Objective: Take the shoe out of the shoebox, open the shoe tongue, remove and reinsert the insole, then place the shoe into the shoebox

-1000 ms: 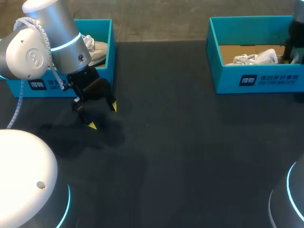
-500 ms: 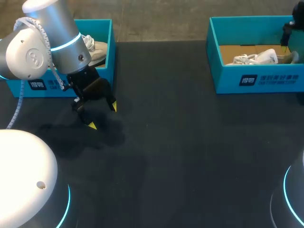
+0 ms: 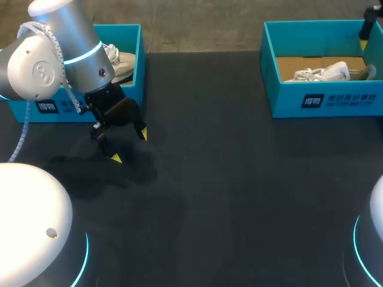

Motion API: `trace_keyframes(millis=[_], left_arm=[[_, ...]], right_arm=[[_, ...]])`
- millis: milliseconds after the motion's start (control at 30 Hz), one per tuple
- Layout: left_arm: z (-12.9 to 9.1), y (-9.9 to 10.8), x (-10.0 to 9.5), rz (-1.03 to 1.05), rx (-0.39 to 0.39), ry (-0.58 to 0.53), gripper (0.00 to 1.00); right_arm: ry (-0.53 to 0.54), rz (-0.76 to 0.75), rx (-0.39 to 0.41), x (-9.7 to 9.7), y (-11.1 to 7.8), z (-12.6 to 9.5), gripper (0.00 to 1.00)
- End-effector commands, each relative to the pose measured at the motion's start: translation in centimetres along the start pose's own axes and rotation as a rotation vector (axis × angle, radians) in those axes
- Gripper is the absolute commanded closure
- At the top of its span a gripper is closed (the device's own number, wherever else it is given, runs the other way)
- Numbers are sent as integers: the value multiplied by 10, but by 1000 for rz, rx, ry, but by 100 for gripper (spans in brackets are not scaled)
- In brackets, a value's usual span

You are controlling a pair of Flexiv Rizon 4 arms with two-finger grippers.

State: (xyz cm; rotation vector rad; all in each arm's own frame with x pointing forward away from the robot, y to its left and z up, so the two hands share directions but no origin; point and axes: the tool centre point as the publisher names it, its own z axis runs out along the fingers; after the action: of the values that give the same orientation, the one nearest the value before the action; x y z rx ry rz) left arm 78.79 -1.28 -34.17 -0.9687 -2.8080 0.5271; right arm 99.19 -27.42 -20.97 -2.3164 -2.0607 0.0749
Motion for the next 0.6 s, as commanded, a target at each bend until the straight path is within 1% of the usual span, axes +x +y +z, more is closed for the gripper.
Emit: trace_keyframes(millis=[33,200,300,367,600], left_arm=[[0,0,0,0,-3,1,0],[0,0,0,0,-3,1,0],[0,0,0,0,-3,1,0],[0,0,0,0,-3,1,0],[0,0,0,0,-3,1,0]], right_arm=[[-4,9,-34,11,-26,-11,0],[1,16,-33,23,-44,-14,0],[4,23,-27,29,-50,-16,0],[14,30,-22,32,-53,-17,0],[14,30,-22,32,-53,-17,0]])
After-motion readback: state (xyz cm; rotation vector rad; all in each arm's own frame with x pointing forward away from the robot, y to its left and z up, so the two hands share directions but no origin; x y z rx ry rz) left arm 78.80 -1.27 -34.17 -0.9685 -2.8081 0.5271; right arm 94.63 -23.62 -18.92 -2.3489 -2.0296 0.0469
